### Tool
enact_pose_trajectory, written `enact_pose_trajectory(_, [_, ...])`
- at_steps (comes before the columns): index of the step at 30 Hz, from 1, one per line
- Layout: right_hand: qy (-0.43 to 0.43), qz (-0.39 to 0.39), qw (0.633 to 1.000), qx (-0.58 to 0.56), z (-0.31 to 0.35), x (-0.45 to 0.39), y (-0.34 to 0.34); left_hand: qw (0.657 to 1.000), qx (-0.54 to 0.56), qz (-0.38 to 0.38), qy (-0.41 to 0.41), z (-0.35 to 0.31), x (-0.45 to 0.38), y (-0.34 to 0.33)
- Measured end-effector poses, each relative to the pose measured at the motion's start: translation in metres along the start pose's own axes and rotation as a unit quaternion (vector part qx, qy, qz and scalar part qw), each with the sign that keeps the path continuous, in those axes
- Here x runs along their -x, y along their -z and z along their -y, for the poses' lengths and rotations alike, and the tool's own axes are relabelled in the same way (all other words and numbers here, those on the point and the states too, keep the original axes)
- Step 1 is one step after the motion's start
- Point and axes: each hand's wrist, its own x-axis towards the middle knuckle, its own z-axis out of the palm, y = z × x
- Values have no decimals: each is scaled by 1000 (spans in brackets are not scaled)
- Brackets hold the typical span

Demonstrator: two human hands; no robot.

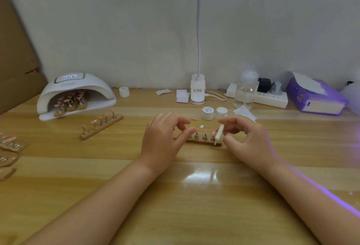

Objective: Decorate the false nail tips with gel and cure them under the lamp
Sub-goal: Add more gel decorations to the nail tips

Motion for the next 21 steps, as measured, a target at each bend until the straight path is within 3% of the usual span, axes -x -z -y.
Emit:
enact_pose_trajectory(6, [-6, 41, 995, -91, 15, 7, -8, 996, 15, 1, -90, -9, 7, -9])
enact_pose_trajectory(10, [6, 103, 983, -151, 20, 9, -16, 992, 80, 29, -92, -14, 10, -11])
enact_pose_trajectory(14, [18, 113, 984, -140, 23, 11, -20, 988, 114, 31, -94, -12, 11, -13])
enact_pose_trajectory(18, [32, 80, 991, -97, 19, 14, -23, 989, 116, -4, -92, -8, 10, -13])
enact_pose_trajectory(21, [64, -13, 996, -67, 19, 15, -23, 989, 133, -37, -59, -8, 9, -13])
